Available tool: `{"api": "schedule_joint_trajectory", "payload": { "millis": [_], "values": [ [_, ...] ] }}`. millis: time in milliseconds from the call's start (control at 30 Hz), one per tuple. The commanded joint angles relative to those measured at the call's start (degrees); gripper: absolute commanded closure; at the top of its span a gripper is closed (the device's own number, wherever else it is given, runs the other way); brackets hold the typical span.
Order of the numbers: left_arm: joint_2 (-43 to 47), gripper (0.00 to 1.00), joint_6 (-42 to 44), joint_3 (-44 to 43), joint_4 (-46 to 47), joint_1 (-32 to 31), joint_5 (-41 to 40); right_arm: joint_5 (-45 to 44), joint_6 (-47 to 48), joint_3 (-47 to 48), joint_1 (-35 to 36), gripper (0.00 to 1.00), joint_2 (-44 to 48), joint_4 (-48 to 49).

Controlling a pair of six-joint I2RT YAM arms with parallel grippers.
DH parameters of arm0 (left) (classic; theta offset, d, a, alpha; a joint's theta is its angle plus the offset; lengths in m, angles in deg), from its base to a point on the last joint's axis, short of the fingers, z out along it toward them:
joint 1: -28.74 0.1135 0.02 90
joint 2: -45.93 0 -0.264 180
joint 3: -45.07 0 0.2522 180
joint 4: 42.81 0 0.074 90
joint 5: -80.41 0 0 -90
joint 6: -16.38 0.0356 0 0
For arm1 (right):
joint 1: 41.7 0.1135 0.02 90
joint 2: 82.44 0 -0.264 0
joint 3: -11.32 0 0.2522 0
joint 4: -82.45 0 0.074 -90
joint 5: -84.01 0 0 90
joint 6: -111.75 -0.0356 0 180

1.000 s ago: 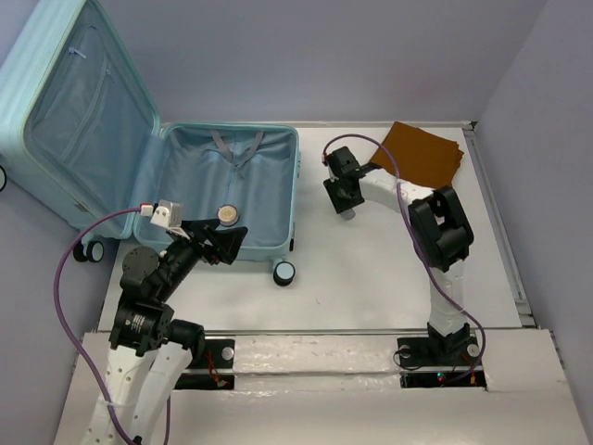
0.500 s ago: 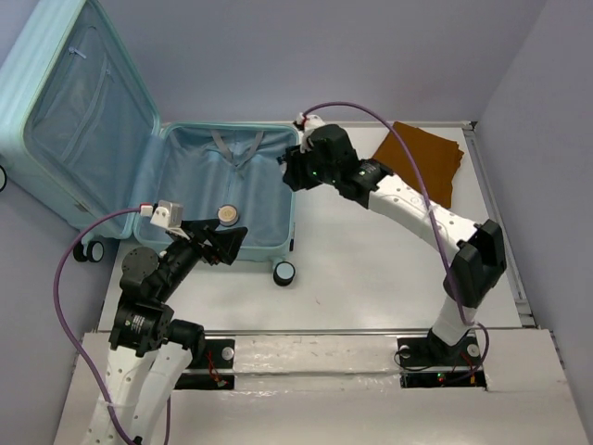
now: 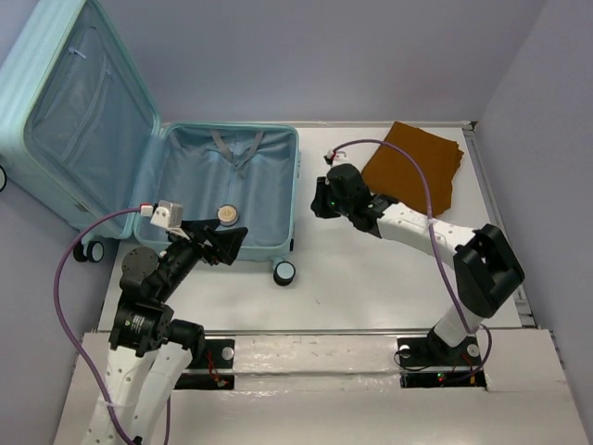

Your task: Pack the luggage

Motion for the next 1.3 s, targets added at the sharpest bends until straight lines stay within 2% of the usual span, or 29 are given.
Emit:
{"api": "schedule_joint_trajectory", "payload": {
  "millis": [0,133,300,533,700,933,1133,1267],
  "values": [
    [0.34,0.01,0.51,0.21,3.13,0.2,1.26,-6.99,-3.77,-7.26,-0.17,0.76,4.41,11.08],
    [0.08,0.01,0.42,0.3,3.13,0.29,1.08,-2.35,-5.18,-8.93,-0.17,0.76,-0.33,13.19],
    [-0.45,0.01,0.42,0.3,3.13,0.64,1.26,2.58,-7.19,-10.16,-0.17,0.6,-5.43,18.98],
    [-0.45,0.01,0.33,0.3,3.22,1.08,1.44,8.03,-11.33,-11.84,-0.17,0.6,-9.92,25.23],
    [-0.36,0.01,0.42,0.3,3.3,1.16,1.61,7.86,-12.12,-11.75,1.59,0.61,-13.09,26.12],
    [0.08,0.01,0.42,0.3,3.3,1.16,1.61,3.64,-11.51,-11.83,3.87,0.7,-15.02,22.43],
    [0.43,0.01,0.42,0.39,3.3,1.16,1.61,-6.63,-11.24,-12.1,6.33,0.73,-15.64,14.97],
    [0.43,0.01,0.33,0.39,3.3,1.16,1.61,-17.76,-11.51,-13.85,6.33,0.77,-12.23,9.69]
  ]
}}
